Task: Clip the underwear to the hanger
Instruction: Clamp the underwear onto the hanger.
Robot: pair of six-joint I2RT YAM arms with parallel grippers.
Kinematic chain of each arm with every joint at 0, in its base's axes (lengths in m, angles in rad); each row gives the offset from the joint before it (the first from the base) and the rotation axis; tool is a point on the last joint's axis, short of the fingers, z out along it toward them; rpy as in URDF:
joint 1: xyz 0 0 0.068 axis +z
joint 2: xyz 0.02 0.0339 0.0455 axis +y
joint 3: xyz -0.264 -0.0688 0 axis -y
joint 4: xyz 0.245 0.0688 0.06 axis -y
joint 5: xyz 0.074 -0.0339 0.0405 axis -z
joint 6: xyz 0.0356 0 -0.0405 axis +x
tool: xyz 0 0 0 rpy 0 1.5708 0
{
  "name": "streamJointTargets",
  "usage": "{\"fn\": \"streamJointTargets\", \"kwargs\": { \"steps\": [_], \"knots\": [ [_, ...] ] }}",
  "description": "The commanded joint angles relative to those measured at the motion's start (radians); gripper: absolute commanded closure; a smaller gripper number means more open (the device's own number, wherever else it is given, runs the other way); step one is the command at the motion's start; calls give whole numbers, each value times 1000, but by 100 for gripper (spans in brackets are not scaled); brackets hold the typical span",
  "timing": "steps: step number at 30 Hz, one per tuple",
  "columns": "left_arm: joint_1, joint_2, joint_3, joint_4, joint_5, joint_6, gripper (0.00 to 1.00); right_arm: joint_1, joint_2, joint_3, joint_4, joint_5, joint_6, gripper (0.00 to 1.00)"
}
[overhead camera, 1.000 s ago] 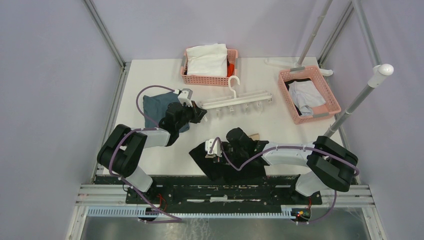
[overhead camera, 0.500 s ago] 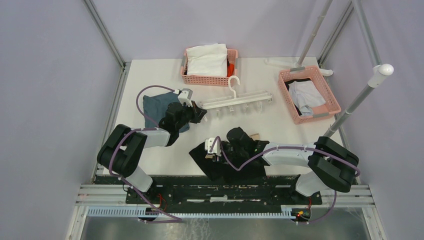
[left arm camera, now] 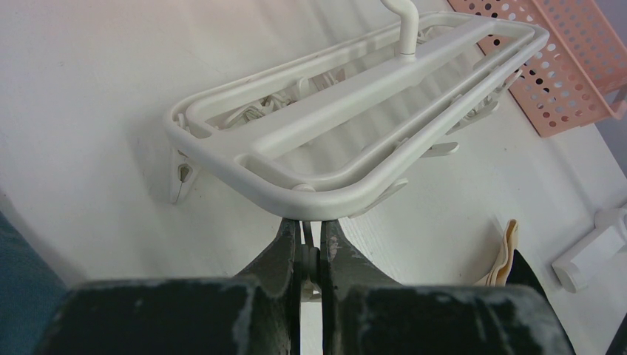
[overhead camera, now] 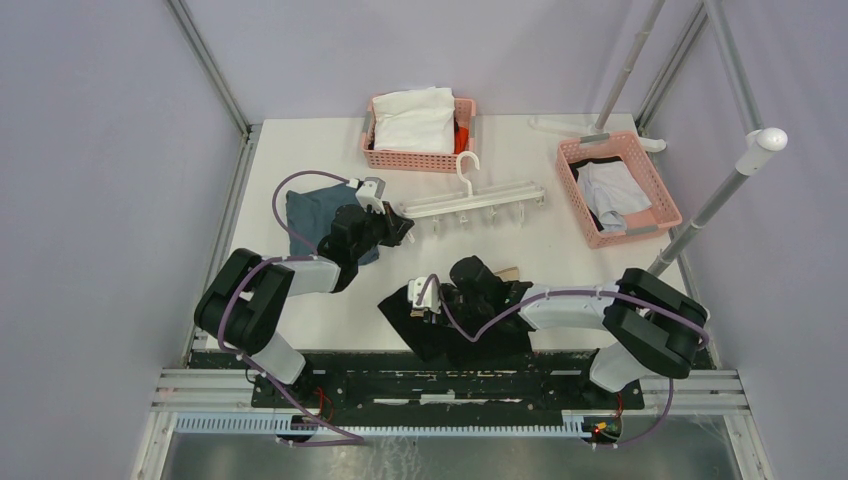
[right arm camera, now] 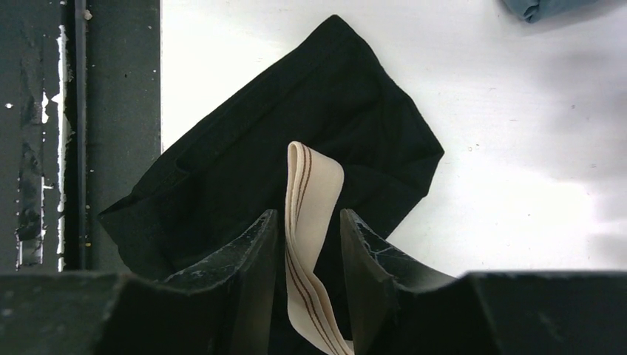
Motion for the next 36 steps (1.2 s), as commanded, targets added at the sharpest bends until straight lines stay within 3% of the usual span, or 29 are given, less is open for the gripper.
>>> {"fn": "streamJointTargets", "kwargs": {
  "steps": [1, 11, 15, 21, 24, 26, 27, 29, 32, 36],
  "knots": [
    [7, -3, 6, 62, 8, 7, 97, 1, 13, -7, 79, 17, 19, 57],
    [7, -7, 1, 66, 9, 10, 97, 2, 28, -17, 93, 31, 23, 63],
    [7, -9, -1, 66, 8, 10, 97, 2, 17, -27, 92, 38, 19, 57],
    [7, -8, -1, 66, 10, 10, 97, 2, 12, -33, 87, 42, 16, 55],
    [7, -9, -1, 68, 10, 11, 97, 2, 17, -29, 92, 49, 17, 62],
    [7, -10, -2, 68, 13, 11, 97, 2, 16, -31, 103, 54, 25, 72],
    [7, -17, -4, 68, 13, 13, 97, 2, 14, -32, 121, 74, 42, 84],
    [7, -26, -9, 66, 17, 16, 97, 2, 10, -29, 129, 101, 65, 91],
    [5, -58, -21, 57, 19, 27, 97, 1, -7, -20, 129, 143, 112, 99],
    [6, -92, -43, 70, 34, 13, 97, -19, -17, 32, 60, 152, 144, 100]
  ]
}}
